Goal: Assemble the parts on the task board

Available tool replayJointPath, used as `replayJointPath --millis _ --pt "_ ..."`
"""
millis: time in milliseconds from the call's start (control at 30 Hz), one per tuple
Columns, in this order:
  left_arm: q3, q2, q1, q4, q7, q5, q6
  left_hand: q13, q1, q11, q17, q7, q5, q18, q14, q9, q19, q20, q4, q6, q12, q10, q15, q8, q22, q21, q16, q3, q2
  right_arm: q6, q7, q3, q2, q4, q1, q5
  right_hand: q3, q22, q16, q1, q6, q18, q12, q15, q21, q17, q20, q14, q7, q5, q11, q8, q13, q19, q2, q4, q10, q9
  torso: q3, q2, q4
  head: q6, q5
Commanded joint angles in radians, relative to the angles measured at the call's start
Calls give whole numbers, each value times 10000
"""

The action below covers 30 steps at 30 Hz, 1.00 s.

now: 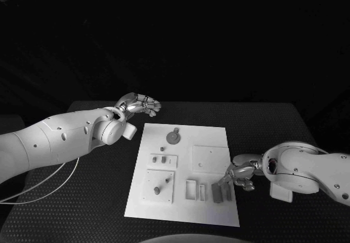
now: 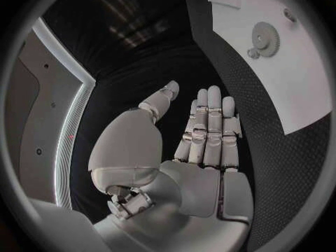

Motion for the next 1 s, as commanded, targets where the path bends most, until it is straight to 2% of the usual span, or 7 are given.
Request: replayJointPath --millis 33,167,400,600,733,833,1000 --pt "-4 27 -16 7 126 47 122 2 -60 -12 11 0 -43 -41 94 -16 1 37 52 -79 -1 -58 -5 35 11 -64 -53 4 -66 636 -964 -101 31 75 -17 344 102 110 -93 -184 6 439 -67 17 86 95 -71 97 101 -43 32 -112 40 26 130 -108 141 -46 -21 -15 3 -50 -94" --pt "-16 23 -29 -6 124 47 124 3 -60 -12 14 0 -42 -41 93 -17 1 37 53 -81 -1 -58 -5 35 12 -65 -56 3 -66 388 -1065 -129 72 142 -18 -25 276 97 -186 -439 76 439 -207 33 113 377 -90 232 108 -45 39 -227 92 38 226 -279 287 -101 -20 -9 5 -74 -121" --pt "-33 47 -40 9 124 47 145 3 -72 -11 23 2 -42 -43 93 -19 2 39 62 -85 -2 -59 -4 36 16 -69 -64 -1 -64 -143 -1124 -183 369 113 -26 -585 400 75 -280 -795 85 439 -299 41 130 583 -86 324 122 -46 51 -346 179 66 54 -302 366 -155 -33 -7 17 -46 -157" --pt "-39 44 -41 26 120 47 157 3 -85 -10 31 4 -43 -44 94 -22 3 40 72 -89 -3 -61 -3 36 20 -73 -71 -6 -62 -438 -1189 -182 608 -12 -96 -1153 482 43 -392 -1163 -186 439 -370 114 123 661 -90 336 218 -47 139 -597 268 90 -553 -225 384 -286 -29 14 37 -50 -137" --pt "-42 13 -41 47 113 47 154 3 -93 -9 37 5 -44 -45 94 -24 3 40 78 -92 -3 -63 -2 37 23 -76 -76 -9 -64 -425 -1323 -182 778 -86 -197 -1326 642 12 -467 -1222 -279 439 -403 157 120 719 -117 352 265 -45 185 -695 341 135 -908 -146 390 -340 -29 15 34 -67 -110" --pt "-42 -3 -41 62 104 47 154 3 -98 -9 40 5 -44 -45 94 -25 2 41 82 -93 -3 -63 -1 37 24 -77 -80 -11 -65 -478 -1415 -181 842 -170 -276 -1616 724 -6 -508 -1242 -311 439 -424 178 114 763 -128 362 288 -46 206 -730 382 155 -1074 -68 382 -357 -33 23 23 -98 -93" --pt "-43 -12 -41 86 86 47 185 3 -105 -9 46 6 -45 -45 94 -27 2 41 87 -95 -3 -64 -1 38 26 -81 -86 -15 -68 -178 -1573 -181 926 -223 -303 -1841 798 -30 -584 -1285 -332 439 -454 196 108 799 -142 347 305 -44 225 -757 448 177 -1341 64 362 -367 -32 10 20 -147 -59"
